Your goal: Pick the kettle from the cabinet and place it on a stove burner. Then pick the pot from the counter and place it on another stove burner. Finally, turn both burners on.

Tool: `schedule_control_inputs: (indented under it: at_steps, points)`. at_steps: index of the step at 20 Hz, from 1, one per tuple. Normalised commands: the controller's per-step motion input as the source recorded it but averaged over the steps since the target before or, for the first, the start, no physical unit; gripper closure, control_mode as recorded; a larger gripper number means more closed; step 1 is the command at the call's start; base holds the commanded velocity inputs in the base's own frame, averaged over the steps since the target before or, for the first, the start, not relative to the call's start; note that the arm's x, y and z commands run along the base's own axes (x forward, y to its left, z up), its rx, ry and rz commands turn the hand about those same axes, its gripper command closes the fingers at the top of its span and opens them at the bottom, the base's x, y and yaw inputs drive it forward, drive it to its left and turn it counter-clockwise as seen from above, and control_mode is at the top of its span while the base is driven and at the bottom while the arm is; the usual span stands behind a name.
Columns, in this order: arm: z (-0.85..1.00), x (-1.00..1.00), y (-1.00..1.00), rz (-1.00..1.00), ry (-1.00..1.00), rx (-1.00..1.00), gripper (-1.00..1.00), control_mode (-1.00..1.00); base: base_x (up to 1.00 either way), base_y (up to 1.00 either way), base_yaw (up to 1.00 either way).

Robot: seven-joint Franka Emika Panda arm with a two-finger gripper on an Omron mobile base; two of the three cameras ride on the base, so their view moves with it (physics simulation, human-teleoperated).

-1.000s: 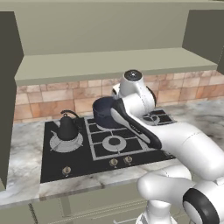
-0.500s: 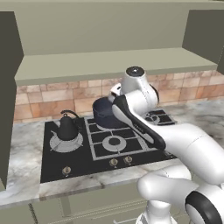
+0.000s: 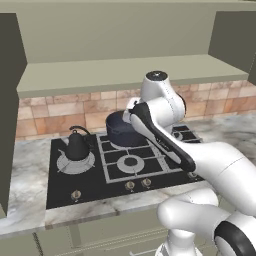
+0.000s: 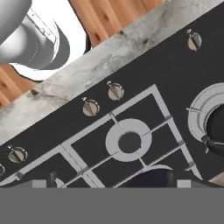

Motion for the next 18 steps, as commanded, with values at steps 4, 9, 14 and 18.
schedule_control_inputs:
  at_steps: [4, 9, 14, 18]
  points:
    - [0.03, -0.28, 0.00, 0.25, 0.09, -0.10, -1.00, -1.00, 0.00, 0.00, 0.00]
    - [-0.01, -0.27, 0.00, 0.21, 0.06, -0.04, -1.00, -1.00, 0.00, 0.00, 0.00]
    - [-0.14, -0.18, -0.06, 0.11, 0.01, 0.01, -1.00, -1.00, 0.00, 0.00, 0.00]
    - [-0.13, -0.01, -0.03, 0.06, 0.06, 0.00, -1.00, -1.00, 0.00, 0.00, 0.00]
